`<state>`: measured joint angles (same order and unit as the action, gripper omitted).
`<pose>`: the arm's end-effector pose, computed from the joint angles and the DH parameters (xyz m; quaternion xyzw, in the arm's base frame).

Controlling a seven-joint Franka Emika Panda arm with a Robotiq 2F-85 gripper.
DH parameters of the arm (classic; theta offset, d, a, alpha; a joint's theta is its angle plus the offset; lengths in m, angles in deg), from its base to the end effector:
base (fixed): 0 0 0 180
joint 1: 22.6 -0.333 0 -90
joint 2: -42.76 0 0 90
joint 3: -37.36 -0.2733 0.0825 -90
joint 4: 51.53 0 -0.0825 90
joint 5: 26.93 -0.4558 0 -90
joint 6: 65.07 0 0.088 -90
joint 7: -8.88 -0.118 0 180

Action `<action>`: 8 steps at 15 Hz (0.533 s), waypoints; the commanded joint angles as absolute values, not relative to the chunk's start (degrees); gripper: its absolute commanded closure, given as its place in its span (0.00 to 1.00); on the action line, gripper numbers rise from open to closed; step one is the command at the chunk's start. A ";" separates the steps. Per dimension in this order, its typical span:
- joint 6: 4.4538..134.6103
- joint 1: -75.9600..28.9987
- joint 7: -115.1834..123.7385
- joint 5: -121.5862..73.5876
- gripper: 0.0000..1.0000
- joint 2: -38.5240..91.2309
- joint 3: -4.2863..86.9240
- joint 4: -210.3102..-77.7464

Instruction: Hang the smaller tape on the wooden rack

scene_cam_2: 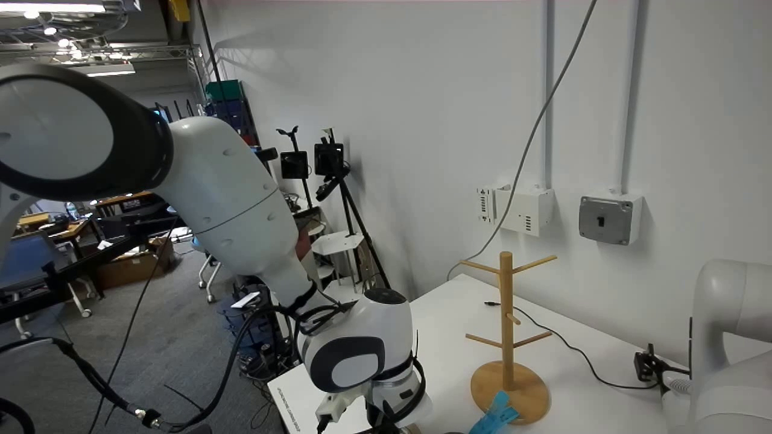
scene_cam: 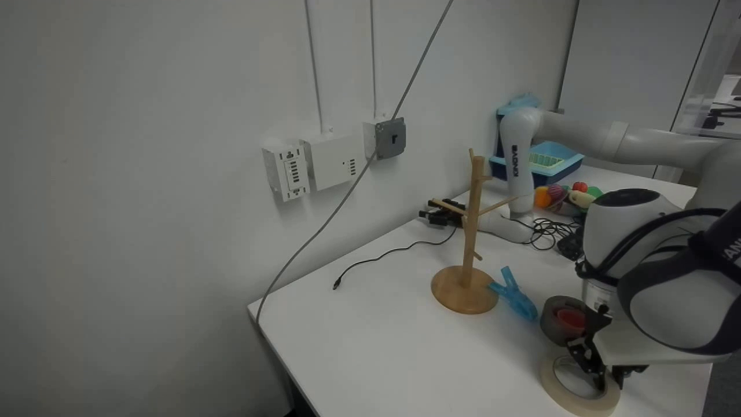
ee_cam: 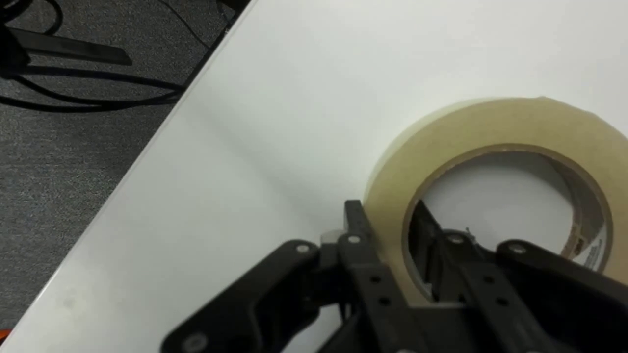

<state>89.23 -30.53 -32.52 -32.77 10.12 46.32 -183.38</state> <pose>0.4861 -0.0300 -0.0260 0.9138 -0.3966 -0.0699 0.0521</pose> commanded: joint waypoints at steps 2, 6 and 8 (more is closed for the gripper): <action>89.36 -31.67 -32.77 -32.11 0.94 11.00 47.28 -183.50; 88.16 -31.03 -31.25 -32.22 0.94 13.53 46.75 -184.32; 87.20 -30.65 -30.28 -32.14 0.94 14.87 46.56 -184.58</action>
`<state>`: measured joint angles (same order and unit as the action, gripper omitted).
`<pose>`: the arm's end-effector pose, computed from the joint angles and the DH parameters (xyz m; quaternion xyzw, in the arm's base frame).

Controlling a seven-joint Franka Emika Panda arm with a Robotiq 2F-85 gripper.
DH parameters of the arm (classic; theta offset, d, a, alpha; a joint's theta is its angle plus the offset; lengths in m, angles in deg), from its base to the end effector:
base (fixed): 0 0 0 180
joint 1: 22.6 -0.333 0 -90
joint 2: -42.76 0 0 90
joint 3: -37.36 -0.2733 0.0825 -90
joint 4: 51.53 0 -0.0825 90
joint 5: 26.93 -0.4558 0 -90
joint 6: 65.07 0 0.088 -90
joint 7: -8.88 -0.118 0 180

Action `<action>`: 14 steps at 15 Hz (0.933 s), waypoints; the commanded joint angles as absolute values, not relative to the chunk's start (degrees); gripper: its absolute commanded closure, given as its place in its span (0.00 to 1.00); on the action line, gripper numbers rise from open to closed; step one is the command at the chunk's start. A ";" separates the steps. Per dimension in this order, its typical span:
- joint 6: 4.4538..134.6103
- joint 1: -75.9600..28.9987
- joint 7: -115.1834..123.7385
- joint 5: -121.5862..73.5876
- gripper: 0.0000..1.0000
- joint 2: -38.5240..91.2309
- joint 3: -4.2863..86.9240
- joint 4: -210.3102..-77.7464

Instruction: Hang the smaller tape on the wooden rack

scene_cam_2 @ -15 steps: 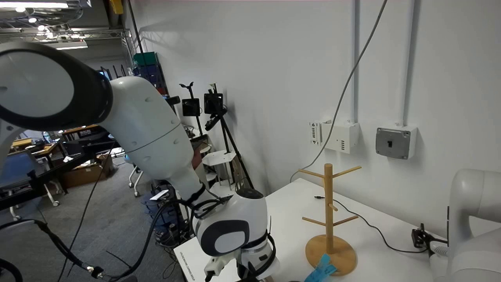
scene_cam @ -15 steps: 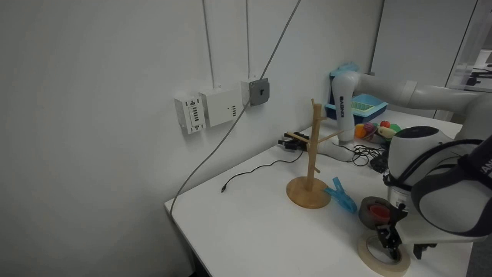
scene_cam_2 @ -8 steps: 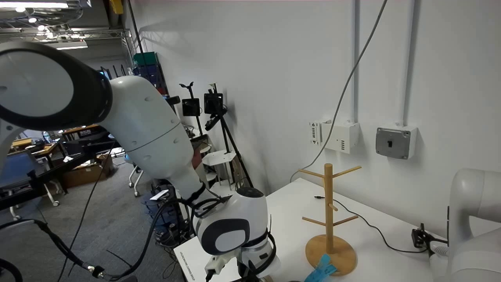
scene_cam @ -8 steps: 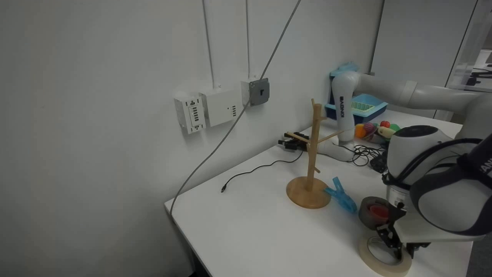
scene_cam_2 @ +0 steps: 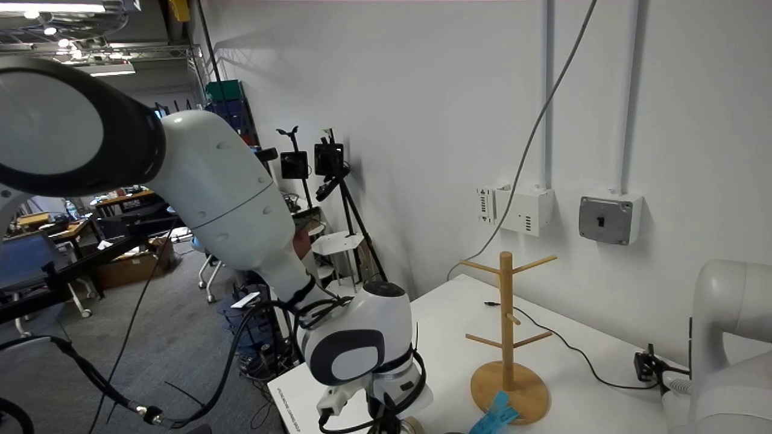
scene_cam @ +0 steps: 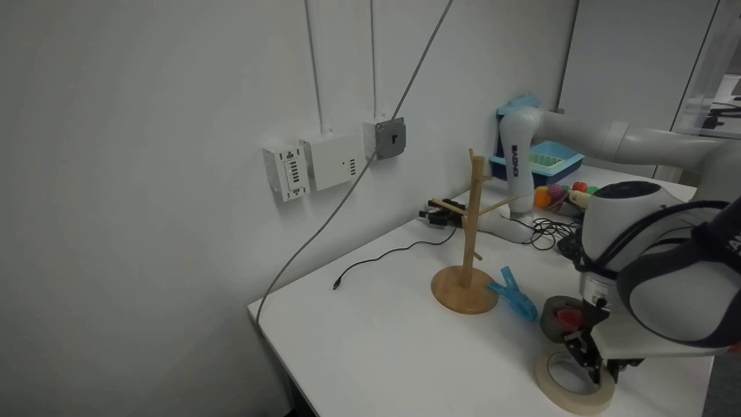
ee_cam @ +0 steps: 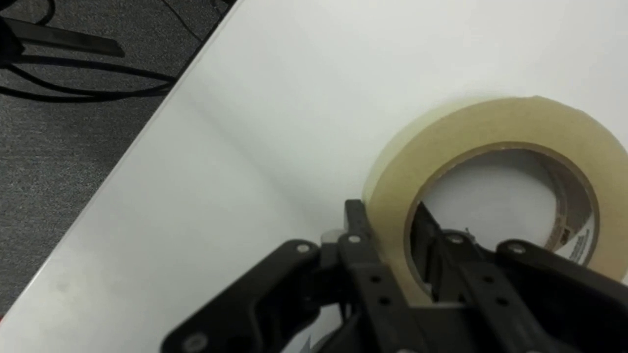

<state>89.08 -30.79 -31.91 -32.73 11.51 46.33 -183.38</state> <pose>0.4943 -0.0267 -0.0145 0.9177 -0.3899 -0.0609 0.0462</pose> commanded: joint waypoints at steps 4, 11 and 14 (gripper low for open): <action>85.12 -30.49 -28.92 -31.22 0.94 18.29 46.73 -185.78; 82.65 -29.34 -28.49 -29.52 0.94 23.51 46.86 -186.99; 82.44 -28.58 -28.49 -29.30 0.94 25.41 47.02 -187.15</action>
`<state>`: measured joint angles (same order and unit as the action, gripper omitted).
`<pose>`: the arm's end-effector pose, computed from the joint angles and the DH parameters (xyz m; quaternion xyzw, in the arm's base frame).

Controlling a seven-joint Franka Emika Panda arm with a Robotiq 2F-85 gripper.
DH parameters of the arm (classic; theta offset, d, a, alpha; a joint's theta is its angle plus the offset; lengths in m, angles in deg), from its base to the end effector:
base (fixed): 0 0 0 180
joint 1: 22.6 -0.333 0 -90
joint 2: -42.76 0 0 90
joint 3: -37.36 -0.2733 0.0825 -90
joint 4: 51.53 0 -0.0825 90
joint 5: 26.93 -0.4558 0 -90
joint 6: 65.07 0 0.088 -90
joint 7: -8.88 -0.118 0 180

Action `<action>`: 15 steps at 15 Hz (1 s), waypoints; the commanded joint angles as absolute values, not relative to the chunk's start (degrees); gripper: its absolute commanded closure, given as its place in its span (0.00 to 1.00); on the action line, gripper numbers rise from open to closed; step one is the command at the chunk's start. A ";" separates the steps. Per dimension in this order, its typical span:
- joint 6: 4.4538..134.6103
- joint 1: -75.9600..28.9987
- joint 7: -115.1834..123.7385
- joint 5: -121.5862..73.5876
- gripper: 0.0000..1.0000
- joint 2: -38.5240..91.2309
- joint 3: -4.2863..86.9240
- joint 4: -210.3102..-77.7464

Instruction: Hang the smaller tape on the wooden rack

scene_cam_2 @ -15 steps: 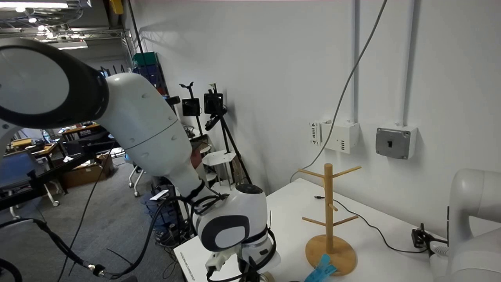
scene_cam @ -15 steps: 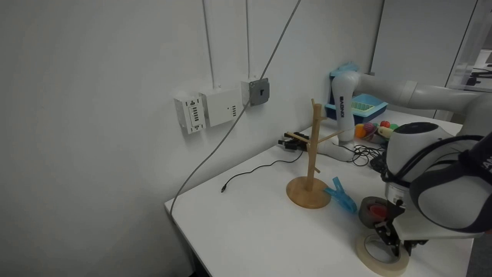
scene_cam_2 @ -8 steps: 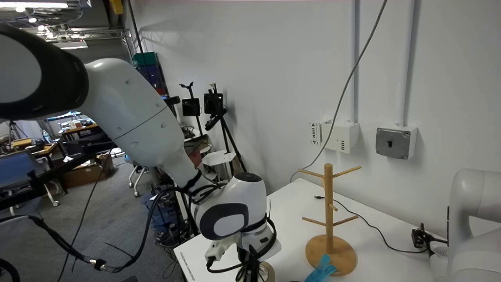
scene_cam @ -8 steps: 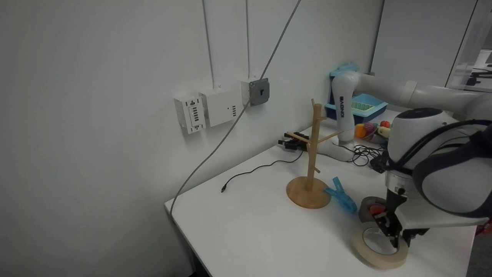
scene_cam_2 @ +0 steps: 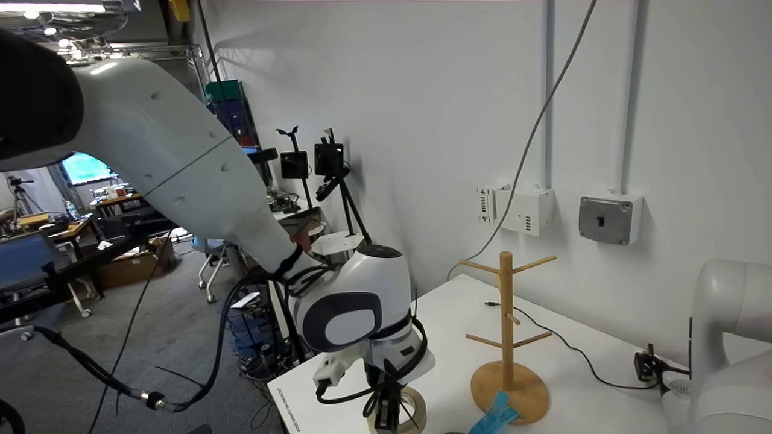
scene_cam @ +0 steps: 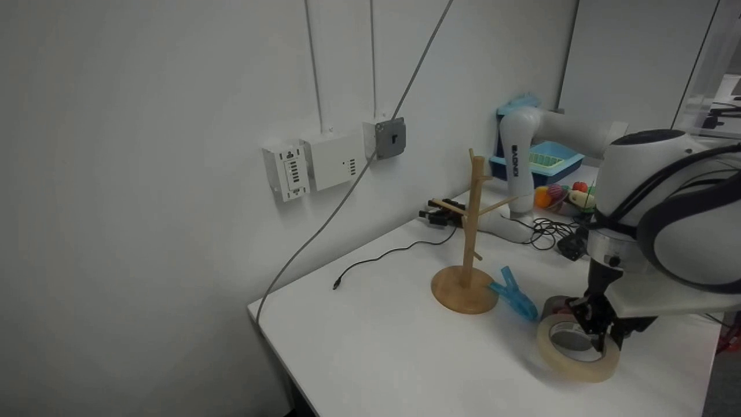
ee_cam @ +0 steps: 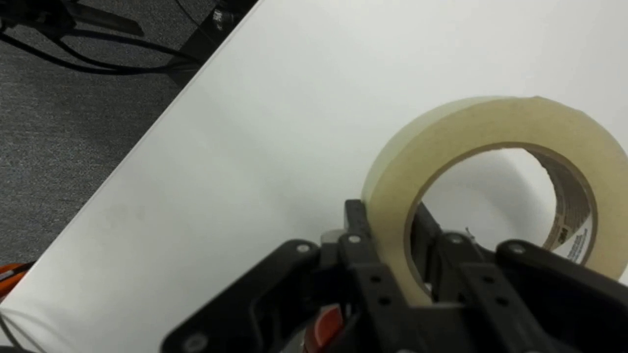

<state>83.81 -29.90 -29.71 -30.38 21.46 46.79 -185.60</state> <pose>0.5158 -0.0310 0.0534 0.9279 -0.3685 -0.0457 0.0318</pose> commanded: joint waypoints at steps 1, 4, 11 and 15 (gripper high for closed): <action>82.52 -28.32 -28.65 -29.24 0.94 26.03 47.15 -187.11; 83.09 -27.60 -29.18 -28.77 0.94 27.83 47.49 -187.29; 83.02 -26.05 -29.88 -26.60 0.94 33.92 47.66 -189.08; 82.21 -24.44 -28.52 -27.37 0.94 36.20 47.00 -189.16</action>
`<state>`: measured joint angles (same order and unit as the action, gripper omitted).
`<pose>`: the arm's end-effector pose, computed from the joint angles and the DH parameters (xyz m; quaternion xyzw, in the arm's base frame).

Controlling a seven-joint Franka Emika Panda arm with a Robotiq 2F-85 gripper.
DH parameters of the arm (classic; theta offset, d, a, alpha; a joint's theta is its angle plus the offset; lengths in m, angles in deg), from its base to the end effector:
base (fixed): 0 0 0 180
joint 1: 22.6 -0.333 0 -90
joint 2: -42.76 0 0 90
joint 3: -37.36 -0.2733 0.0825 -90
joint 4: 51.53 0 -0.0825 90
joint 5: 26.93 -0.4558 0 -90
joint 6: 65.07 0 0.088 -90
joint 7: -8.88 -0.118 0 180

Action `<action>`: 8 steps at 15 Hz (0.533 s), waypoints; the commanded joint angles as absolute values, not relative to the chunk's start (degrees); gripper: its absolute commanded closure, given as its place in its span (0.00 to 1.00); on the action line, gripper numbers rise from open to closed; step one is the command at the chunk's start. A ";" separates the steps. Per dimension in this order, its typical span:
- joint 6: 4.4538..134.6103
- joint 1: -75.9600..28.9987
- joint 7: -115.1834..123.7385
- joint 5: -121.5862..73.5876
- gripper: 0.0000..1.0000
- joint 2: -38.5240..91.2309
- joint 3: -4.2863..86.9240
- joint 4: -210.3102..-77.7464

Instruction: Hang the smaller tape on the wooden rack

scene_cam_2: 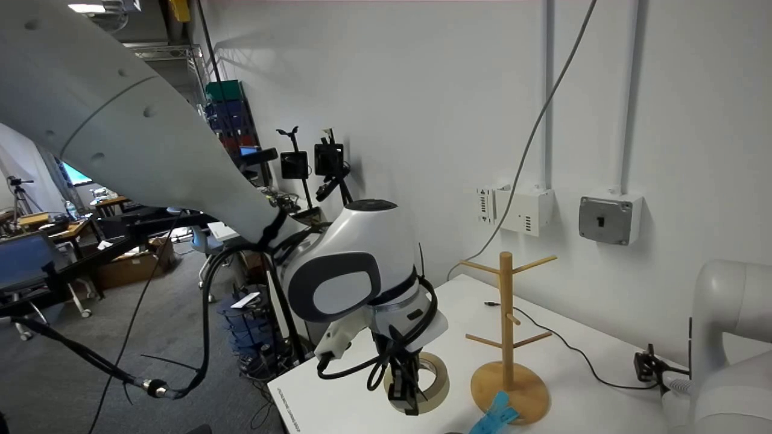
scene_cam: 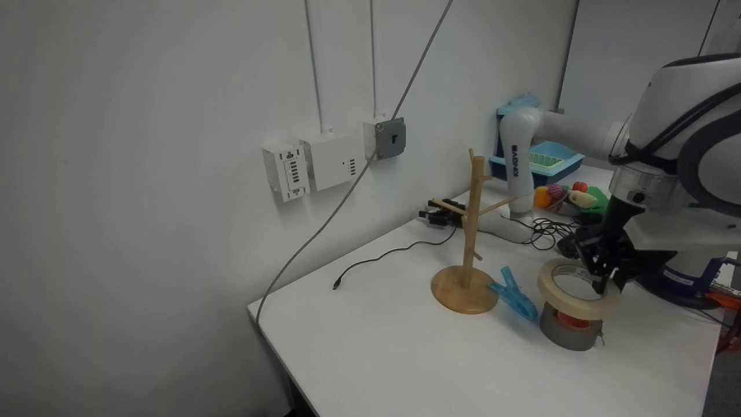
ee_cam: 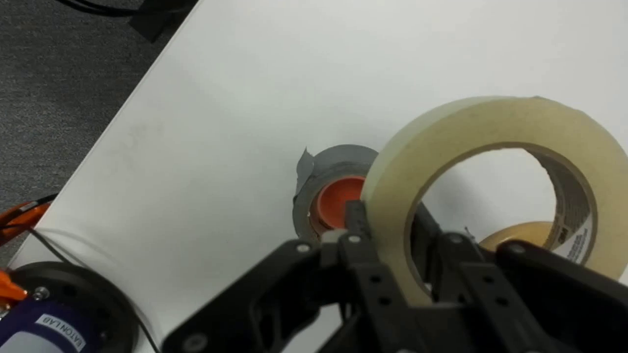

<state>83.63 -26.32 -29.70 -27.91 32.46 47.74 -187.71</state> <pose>0.5394 -0.0679 0.1399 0.9207 -0.3895 0.0233 0.0053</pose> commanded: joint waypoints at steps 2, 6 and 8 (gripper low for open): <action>82.40 -23.76 -28.08 -27.71 0.94 37.02 46.80 -189.30; 83.08 -23.15 -29.87 -25.74 0.94 39.08 47.02 -189.93; 83.49 -22.90 -29.72 -26.83 0.74 36.54 46.27 -188.44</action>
<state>83.59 -24.31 -29.63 -27.06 36.56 47.63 -188.53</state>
